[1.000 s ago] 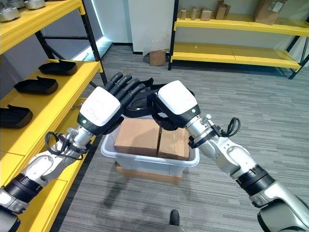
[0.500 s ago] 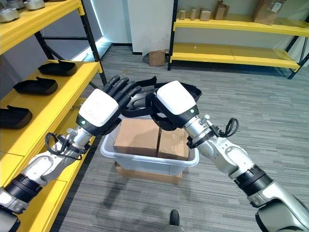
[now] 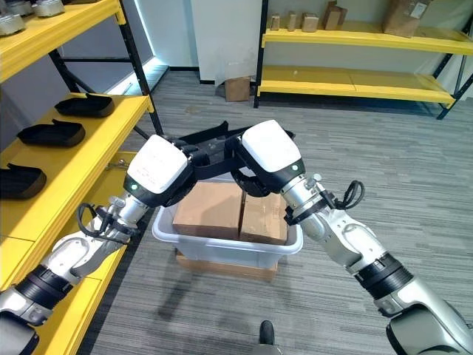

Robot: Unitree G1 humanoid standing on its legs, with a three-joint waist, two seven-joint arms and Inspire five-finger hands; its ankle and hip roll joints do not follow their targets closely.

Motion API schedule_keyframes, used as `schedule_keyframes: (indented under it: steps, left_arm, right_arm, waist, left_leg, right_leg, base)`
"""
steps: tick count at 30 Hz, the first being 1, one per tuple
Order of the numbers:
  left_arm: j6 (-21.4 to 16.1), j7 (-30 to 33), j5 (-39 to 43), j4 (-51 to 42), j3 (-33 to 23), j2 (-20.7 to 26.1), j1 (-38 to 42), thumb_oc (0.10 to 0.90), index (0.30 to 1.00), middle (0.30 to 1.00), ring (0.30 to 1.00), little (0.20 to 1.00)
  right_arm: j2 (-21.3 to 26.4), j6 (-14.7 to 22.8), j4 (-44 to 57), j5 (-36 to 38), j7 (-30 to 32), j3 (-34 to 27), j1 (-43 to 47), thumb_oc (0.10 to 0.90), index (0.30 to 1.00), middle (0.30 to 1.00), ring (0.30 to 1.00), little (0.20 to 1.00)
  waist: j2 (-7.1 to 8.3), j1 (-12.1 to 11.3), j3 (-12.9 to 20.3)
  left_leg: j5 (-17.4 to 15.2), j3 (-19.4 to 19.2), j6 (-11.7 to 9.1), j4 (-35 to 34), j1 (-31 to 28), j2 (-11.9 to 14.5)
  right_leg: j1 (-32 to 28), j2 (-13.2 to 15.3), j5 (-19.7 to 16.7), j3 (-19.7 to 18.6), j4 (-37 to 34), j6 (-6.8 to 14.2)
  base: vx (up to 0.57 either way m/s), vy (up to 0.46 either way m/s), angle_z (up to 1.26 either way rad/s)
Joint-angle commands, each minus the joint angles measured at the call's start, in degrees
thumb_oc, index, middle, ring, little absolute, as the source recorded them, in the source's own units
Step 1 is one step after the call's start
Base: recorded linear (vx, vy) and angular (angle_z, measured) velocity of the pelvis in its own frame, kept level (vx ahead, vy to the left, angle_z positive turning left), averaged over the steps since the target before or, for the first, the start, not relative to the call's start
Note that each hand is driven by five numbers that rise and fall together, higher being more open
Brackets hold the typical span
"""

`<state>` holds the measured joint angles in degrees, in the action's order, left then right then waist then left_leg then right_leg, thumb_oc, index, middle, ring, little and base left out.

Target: Move parts from the plastic box to the shelf.

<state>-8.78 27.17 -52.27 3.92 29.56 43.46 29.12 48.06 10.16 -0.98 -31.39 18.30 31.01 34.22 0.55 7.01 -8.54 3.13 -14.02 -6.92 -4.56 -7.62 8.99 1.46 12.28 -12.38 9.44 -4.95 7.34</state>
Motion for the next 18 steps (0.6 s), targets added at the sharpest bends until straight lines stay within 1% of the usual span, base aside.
schedule_keyframes:
  steps: [1,10,12,13,14,17,18]
  left_arm:
    - [2.47,3.79,1.66,1.25,0.07,-2.01,8.78,0.4,0.3,0.3,0.3,0.3]
    - [2.44,3.66,1.63,1.48,-0.68,-1.44,6.82,0.4,0.3,0.3,0.3,0.3]
    - [2.54,3.59,1.7,1.69,-1.41,-0.95,5.87,0.4,0.3,0.3,0.3,0.3]
    - [2.55,3.47,1.66,1.74,-1.81,-0.63,5.19,0.4,0.3,0.3,0.3,0.3]
    - [2.64,3.42,1.57,1.8,-2.16,-0.28,4.44,0.4,0.3,0.3,0.3,0.3]
    - [3.11,3.56,2.12,2.51,-5.82,0.92,-0.29,0.4,0.3,0.3,0.3,0.3]
    - [3.09,3.5,2.11,2.32,-5.95,0.99,-0.58,0.4,0.3,0.3,0.3,0.3]
  right_arm:
    - [-4.47,2.76,3.25,4.23,8.77,-3.55,12.32,0.4,0.3,0.3,0.3,0.3]
    - [-4.82,2.9,3.69,4.29,8.79,-4.22,11.52,0.4,0.3,0.3,0.3,0.3]
    - [-5.32,3.12,4.03,5.5,8.61,-5.12,10.46,0.4,0.3,0.3,0.3,0.3]
    - [-5.36,3.03,4.26,5.83,8.33,-5.58,9.83,0.624,0.613,0.613,0.613,0.613]
    - [-5.36,3.13,4.67,6.05,8.32,-6.02,9.15,0.9,1.0,1.0,1.0,1.0]
    - [-5.95,3.72,6.57,8.86,7.29,-8.95,4.93,0.9,1.0,1.0,1.0,1.0]
    - [-5.96,3.68,6.8,8.92,7.15,-9.01,4.71,0.9,1.0,1.0,1.0,1.0]
  waist:
    - [1.55,-0.3,5.34]
    - [1.44,-0.43,5.39]
    - [1.33,-0.51,5.33]
    - [1.31,-0.54,5.32]
    - [1.28,-0.56,5.36]
    - [0.99,-0.76,5.08]
    - [1.0,-0.7,5.2]
  left_leg:
    - [-4.08,2.64,-0.43,-0.44,-2.74,3.57]
    - [-4.1,2.57,-0.4,-0.44,-2.92,3.54]
    - [-4.09,2.58,-0.4,-0.44,-2.9,3.54]
    - [-4.07,2.56,-0.41,-0.44,-2.9,3.53]
    - [-4.07,2.56,-0.42,-0.44,-2.89,3.52]
    - [-3.96,2.81,-0.39,-0.44,-2.79,3.38]
    - [-3.96,2.82,-0.39,-0.44,-2.79,3.38]
  right_leg:
    - [-2.17,3.1,4.13,-2.18,1.27,4.29]
    - [-2.34,3.02,4.2,-2.18,1.25,4.17]
    - [-2.33,3.01,4.23,-2.19,1.32,4.12]
    - [-2.33,3.04,4.25,-2.18,1.37,4.12]
    - [-2.39,3.05,4.27,-2.13,1.33,4.12]
    - [-2.48,3.05,4.32,-2.0,1.38,3.99]
    - [-2.48,3.05,4.33,-1.98,1.39,3.99]
  base:
    - [0.0,0.0,0.0]
    - [0.0,-0.001,-0.05]
    - [0.0,0.0,0.0]
    - [0.0,0.0,0.0]
    - [0.0,0.0,0.0]
    - [0.0,0.0,0.0]
    - [0.0,0.0,0.0]
